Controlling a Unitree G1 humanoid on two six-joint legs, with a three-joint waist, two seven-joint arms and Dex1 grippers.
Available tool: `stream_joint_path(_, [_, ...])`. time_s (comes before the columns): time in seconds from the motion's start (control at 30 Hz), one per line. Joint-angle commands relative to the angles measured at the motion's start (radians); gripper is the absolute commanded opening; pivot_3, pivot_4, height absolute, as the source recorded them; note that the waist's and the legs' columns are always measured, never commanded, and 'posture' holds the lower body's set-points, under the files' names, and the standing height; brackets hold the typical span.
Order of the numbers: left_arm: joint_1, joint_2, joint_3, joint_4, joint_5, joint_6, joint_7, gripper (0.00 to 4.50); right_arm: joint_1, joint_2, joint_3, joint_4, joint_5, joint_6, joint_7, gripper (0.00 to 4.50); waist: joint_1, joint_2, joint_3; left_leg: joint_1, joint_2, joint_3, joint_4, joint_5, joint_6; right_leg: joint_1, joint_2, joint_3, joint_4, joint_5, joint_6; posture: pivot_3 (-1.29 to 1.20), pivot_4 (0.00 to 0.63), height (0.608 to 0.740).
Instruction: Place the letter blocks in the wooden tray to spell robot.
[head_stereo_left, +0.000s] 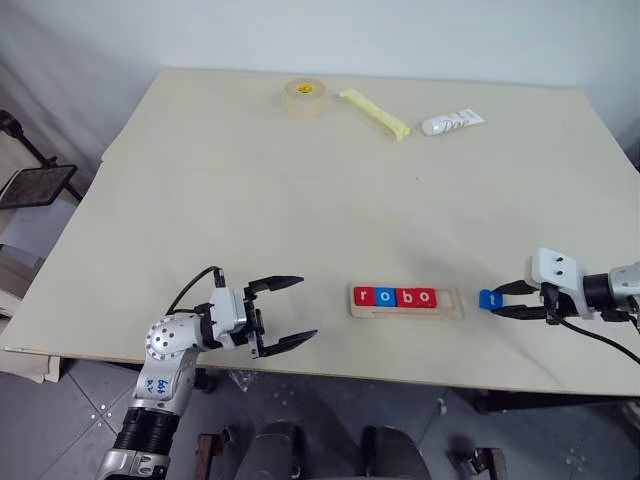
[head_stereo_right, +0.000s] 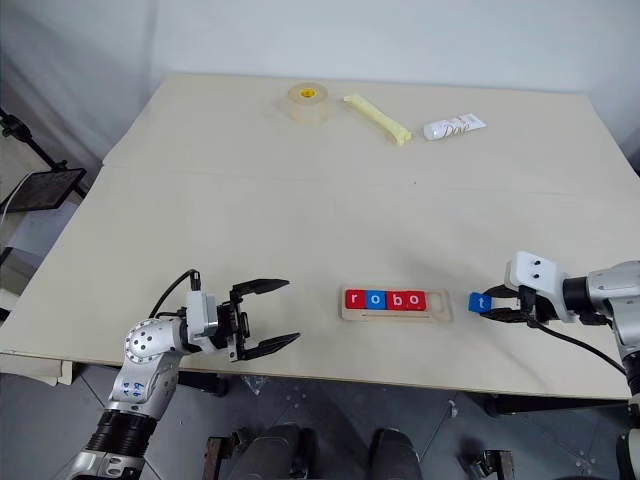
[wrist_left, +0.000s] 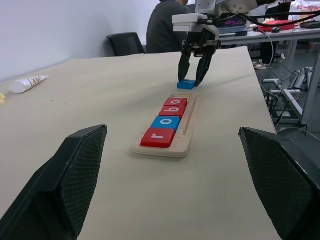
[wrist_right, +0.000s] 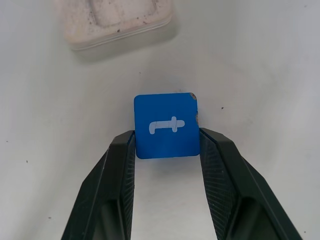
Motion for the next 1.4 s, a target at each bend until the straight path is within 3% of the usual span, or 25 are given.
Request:
stream_joint_path(0.03, [-0.017,-0.002,-0.001,-0.008,-0.007,-0.012,0.001,4.5,0.005,-0.002,-0.046,-0.14,0.046,0.122,-0.038,1.46,-0.001,0.0,0.0,0.0,0.0,0.0,0.0,0.0,0.0,-0.001,0.0,0.0,0.0,0.0,0.0,0.0,0.15,0.74])
stream_joint_path(0.17, [-0.038,-0.013,-0.006,0.024,-0.005,-0.021,-0.009,4.5,0.033,-0.012,-0.06,-0.417,0.125,0.354,-0.062,1.46,0.001,0.002,0.001,-0.001,0.0,0.0,0.0,0.0,0.0,-0.002,0.0,0.0,0.001,0.0,0.0,0.0,0.15,0.74])
stream_joint_path(0.33, [-0.056,-0.028,-0.014,0.05,0.0,-0.032,-0.009,4.5,0.027,-0.033,-0.002,-0.525,0.091,0.451,-0.057,1.46,0.006,0.001,0.001,-0.001,-0.001,-0.001,0.0,0.0,0.0,-0.001,-0.001,0.0,0.0,0.0,0.0,0.0,0.15,0.74])
stream_joint_path(0.83, [-0.015,-0.041,-0.016,0.018,0.007,-0.044,0.024,4.5,-0.043,-0.011,0.075,-0.366,0.004,0.337,-0.004,1.46,0.001,0.001,0.001,-0.001,-0.001,-0.001,-0.001,0.0,0.0,-0.002,0.0,0.0,0.0,0.0,0.0,0.0,0.15,0.74])
stream_joint_path(1.27, [-0.01,-0.041,-0.019,0.012,0.009,-0.048,0.046,4.5,-0.052,0.023,0.114,-0.372,-0.003,0.328,0.009,1.46,0.002,0.001,0.001,-0.002,-0.001,-0.001,-0.001,0.0,0.0,-0.002,0.0,-0.001,0.0,0.0,0.0,0.0,0.15,0.74])
stream_joint_path(1.4, [-0.016,-0.043,-0.021,0.018,0.011,-0.05,0.048,4.5,-0.047,0.018,0.119,-0.383,-0.008,0.329,0.009,2.89,0.002,0.001,0.001,-0.002,-0.001,-0.001,-0.001,0.0,0.0,-0.002,0.0,-0.001,0.0,0.0,0.0,0.0,0.15,0.74])
